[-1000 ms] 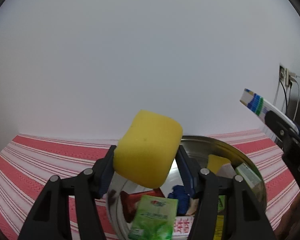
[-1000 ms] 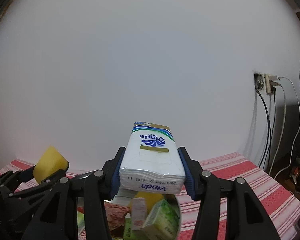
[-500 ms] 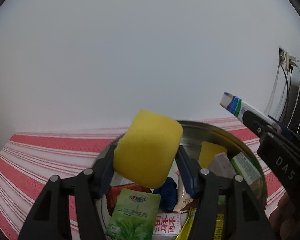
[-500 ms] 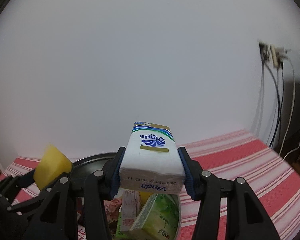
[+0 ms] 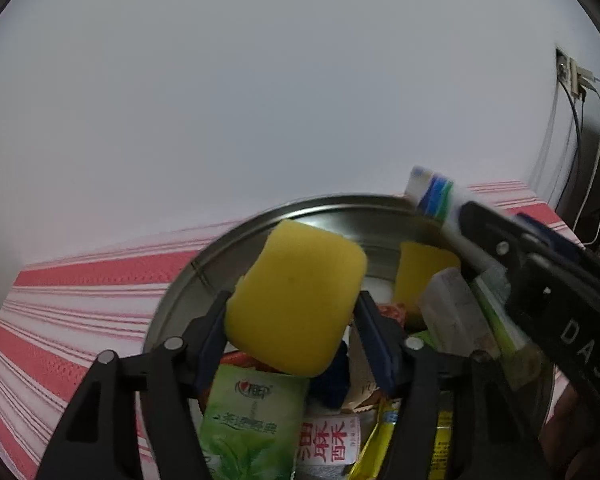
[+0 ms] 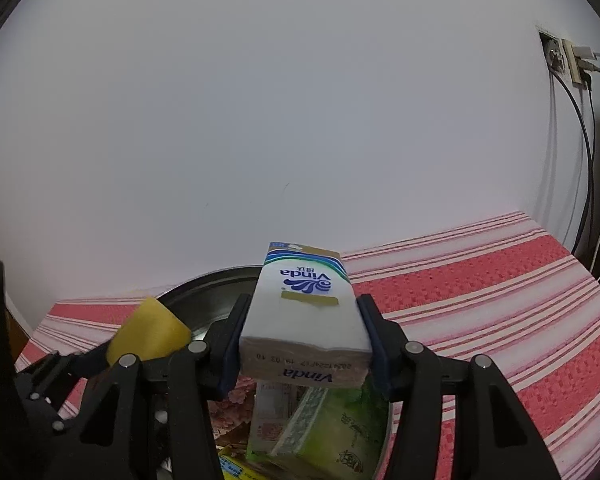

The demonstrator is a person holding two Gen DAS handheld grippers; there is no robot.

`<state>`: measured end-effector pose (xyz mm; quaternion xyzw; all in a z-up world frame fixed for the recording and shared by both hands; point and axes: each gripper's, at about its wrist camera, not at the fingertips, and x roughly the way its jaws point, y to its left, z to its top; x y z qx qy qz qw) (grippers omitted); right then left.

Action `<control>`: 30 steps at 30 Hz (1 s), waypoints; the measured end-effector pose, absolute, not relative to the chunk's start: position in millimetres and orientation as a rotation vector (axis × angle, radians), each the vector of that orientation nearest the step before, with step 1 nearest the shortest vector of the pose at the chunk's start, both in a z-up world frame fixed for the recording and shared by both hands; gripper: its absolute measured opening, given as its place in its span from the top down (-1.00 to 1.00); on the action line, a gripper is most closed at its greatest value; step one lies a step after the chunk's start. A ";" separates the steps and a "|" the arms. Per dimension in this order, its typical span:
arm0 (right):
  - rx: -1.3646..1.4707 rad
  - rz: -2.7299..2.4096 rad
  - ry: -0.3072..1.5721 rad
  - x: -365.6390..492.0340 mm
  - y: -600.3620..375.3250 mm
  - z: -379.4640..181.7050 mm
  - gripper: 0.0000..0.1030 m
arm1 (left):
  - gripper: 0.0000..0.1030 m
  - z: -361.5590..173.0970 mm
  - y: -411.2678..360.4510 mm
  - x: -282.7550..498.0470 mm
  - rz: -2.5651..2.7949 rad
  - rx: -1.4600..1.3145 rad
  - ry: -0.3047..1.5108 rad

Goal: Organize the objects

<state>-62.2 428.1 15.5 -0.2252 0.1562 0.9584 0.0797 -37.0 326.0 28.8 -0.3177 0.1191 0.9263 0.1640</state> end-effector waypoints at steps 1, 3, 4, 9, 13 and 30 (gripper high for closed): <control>-0.678 2.879 0.494 -62.5 429.8 14.6 -0.52 | -0.54 29.2 327.5 -36.2 2.641 -0.898 0.338; -0.678 2.894 0.555 -62.5 443.1 13.9 -0.61 | -0.99 34.7 328.4 -30.2 2.651 -0.860 0.328; -0.657 2.901 0.576 -60.2 445.4 13.9 -0.61 | -0.99 37.5 327.8 -26.7 2.666 -0.828 0.318; -0.573 2.901 0.558 -49.9 452.1 17.8 -0.61 | -0.99 43.5 324.4 -20.4 2.703 -0.762 0.288; -0.462 2.941 0.658 -35.4 456.7 25.8 -0.61 | -0.99 44.1 317.1 -17.0 2.754 -0.717 0.260; -0.639 2.613 0.375 -53.8 483.4 -14.5 -0.61 | -0.99 28.1 276.1 -43.5 2.874 -0.767 0.045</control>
